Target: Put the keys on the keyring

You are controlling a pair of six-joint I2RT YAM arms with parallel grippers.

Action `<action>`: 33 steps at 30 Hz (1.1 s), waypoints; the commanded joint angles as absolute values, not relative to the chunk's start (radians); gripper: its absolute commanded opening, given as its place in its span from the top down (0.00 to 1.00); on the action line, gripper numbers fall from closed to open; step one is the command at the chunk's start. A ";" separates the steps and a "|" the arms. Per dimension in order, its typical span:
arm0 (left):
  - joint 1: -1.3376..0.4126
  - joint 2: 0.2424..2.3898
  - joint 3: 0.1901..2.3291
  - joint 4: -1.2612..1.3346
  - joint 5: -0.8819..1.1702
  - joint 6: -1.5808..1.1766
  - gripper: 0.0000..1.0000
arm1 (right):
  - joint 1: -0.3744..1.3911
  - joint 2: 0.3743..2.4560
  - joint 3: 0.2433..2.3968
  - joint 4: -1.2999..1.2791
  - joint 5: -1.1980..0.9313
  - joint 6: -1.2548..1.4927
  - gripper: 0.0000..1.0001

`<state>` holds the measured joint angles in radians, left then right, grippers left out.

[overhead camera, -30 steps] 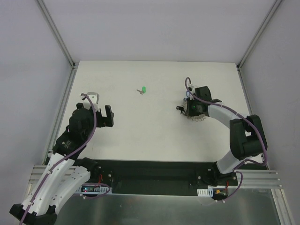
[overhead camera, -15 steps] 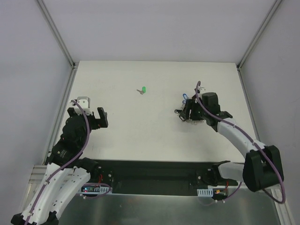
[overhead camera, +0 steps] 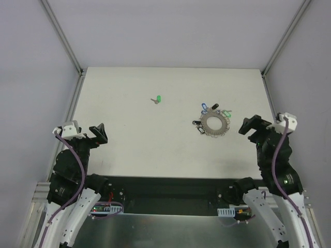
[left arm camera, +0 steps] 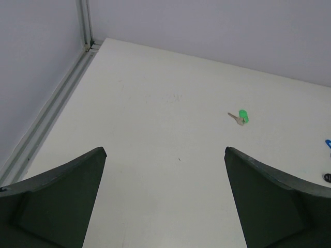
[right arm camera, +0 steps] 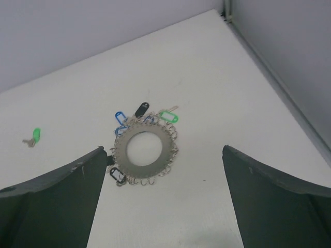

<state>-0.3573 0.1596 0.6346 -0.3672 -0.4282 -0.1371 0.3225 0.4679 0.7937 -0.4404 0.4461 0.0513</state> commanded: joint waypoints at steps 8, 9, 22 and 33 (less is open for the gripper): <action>-0.330 0.127 0.615 -0.285 -0.459 -0.149 0.01 | 0.322 0.164 0.908 -0.805 0.865 0.161 0.04; -0.330 0.127 0.614 -0.287 -0.454 -0.155 0.01 | 0.322 0.143 0.905 -0.837 0.953 0.191 0.04; -0.324 0.072 0.584 -0.250 -0.405 -0.155 0.01 | 0.341 -0.077 0.781 -0.870 1.088 0.379 0.04; -0.311 0.084 0.581 -0.241 -0.380 -0.149 0.01 | 0.341 -0.064 0.758 -0.830 1.028 0.341 0.04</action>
<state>-0.3252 0.0811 0.5846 -0.2874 -0.4011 -0.1455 0.3347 0.0048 0.7620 -0.8684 1.0382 0.3573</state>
